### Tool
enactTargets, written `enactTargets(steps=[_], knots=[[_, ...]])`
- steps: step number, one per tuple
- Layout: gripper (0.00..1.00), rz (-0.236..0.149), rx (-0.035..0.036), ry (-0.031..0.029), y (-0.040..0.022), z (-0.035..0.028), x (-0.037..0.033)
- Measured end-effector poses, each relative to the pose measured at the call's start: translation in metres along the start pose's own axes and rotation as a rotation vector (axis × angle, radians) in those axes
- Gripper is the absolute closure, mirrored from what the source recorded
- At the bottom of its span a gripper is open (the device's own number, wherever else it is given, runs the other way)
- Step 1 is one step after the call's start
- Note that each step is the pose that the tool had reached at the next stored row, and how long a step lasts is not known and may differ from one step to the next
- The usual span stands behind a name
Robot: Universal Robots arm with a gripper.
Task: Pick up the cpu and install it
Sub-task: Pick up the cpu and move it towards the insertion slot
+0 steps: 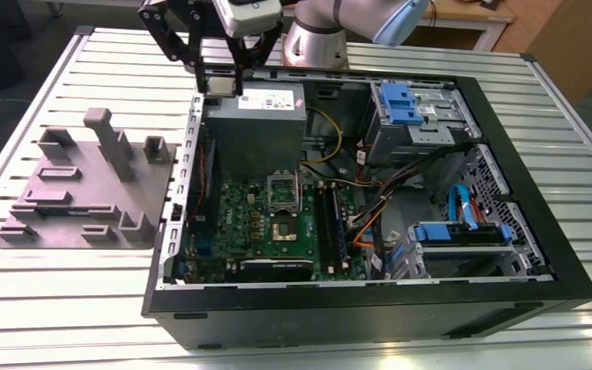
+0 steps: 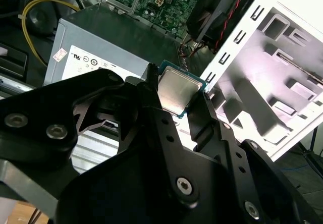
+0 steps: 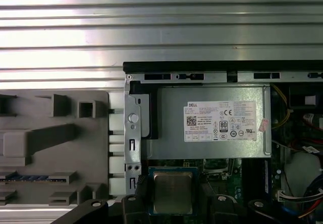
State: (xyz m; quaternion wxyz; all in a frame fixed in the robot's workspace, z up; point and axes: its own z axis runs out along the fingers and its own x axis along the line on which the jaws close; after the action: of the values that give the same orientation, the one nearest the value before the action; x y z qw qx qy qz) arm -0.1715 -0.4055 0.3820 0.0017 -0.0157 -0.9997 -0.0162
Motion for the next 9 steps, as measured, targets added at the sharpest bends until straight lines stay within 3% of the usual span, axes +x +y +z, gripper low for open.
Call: enactTargets(steps=[9], knots=[[0.53,0.0,-0.0001,0.0,0.0001,0.0,-0.0034]])
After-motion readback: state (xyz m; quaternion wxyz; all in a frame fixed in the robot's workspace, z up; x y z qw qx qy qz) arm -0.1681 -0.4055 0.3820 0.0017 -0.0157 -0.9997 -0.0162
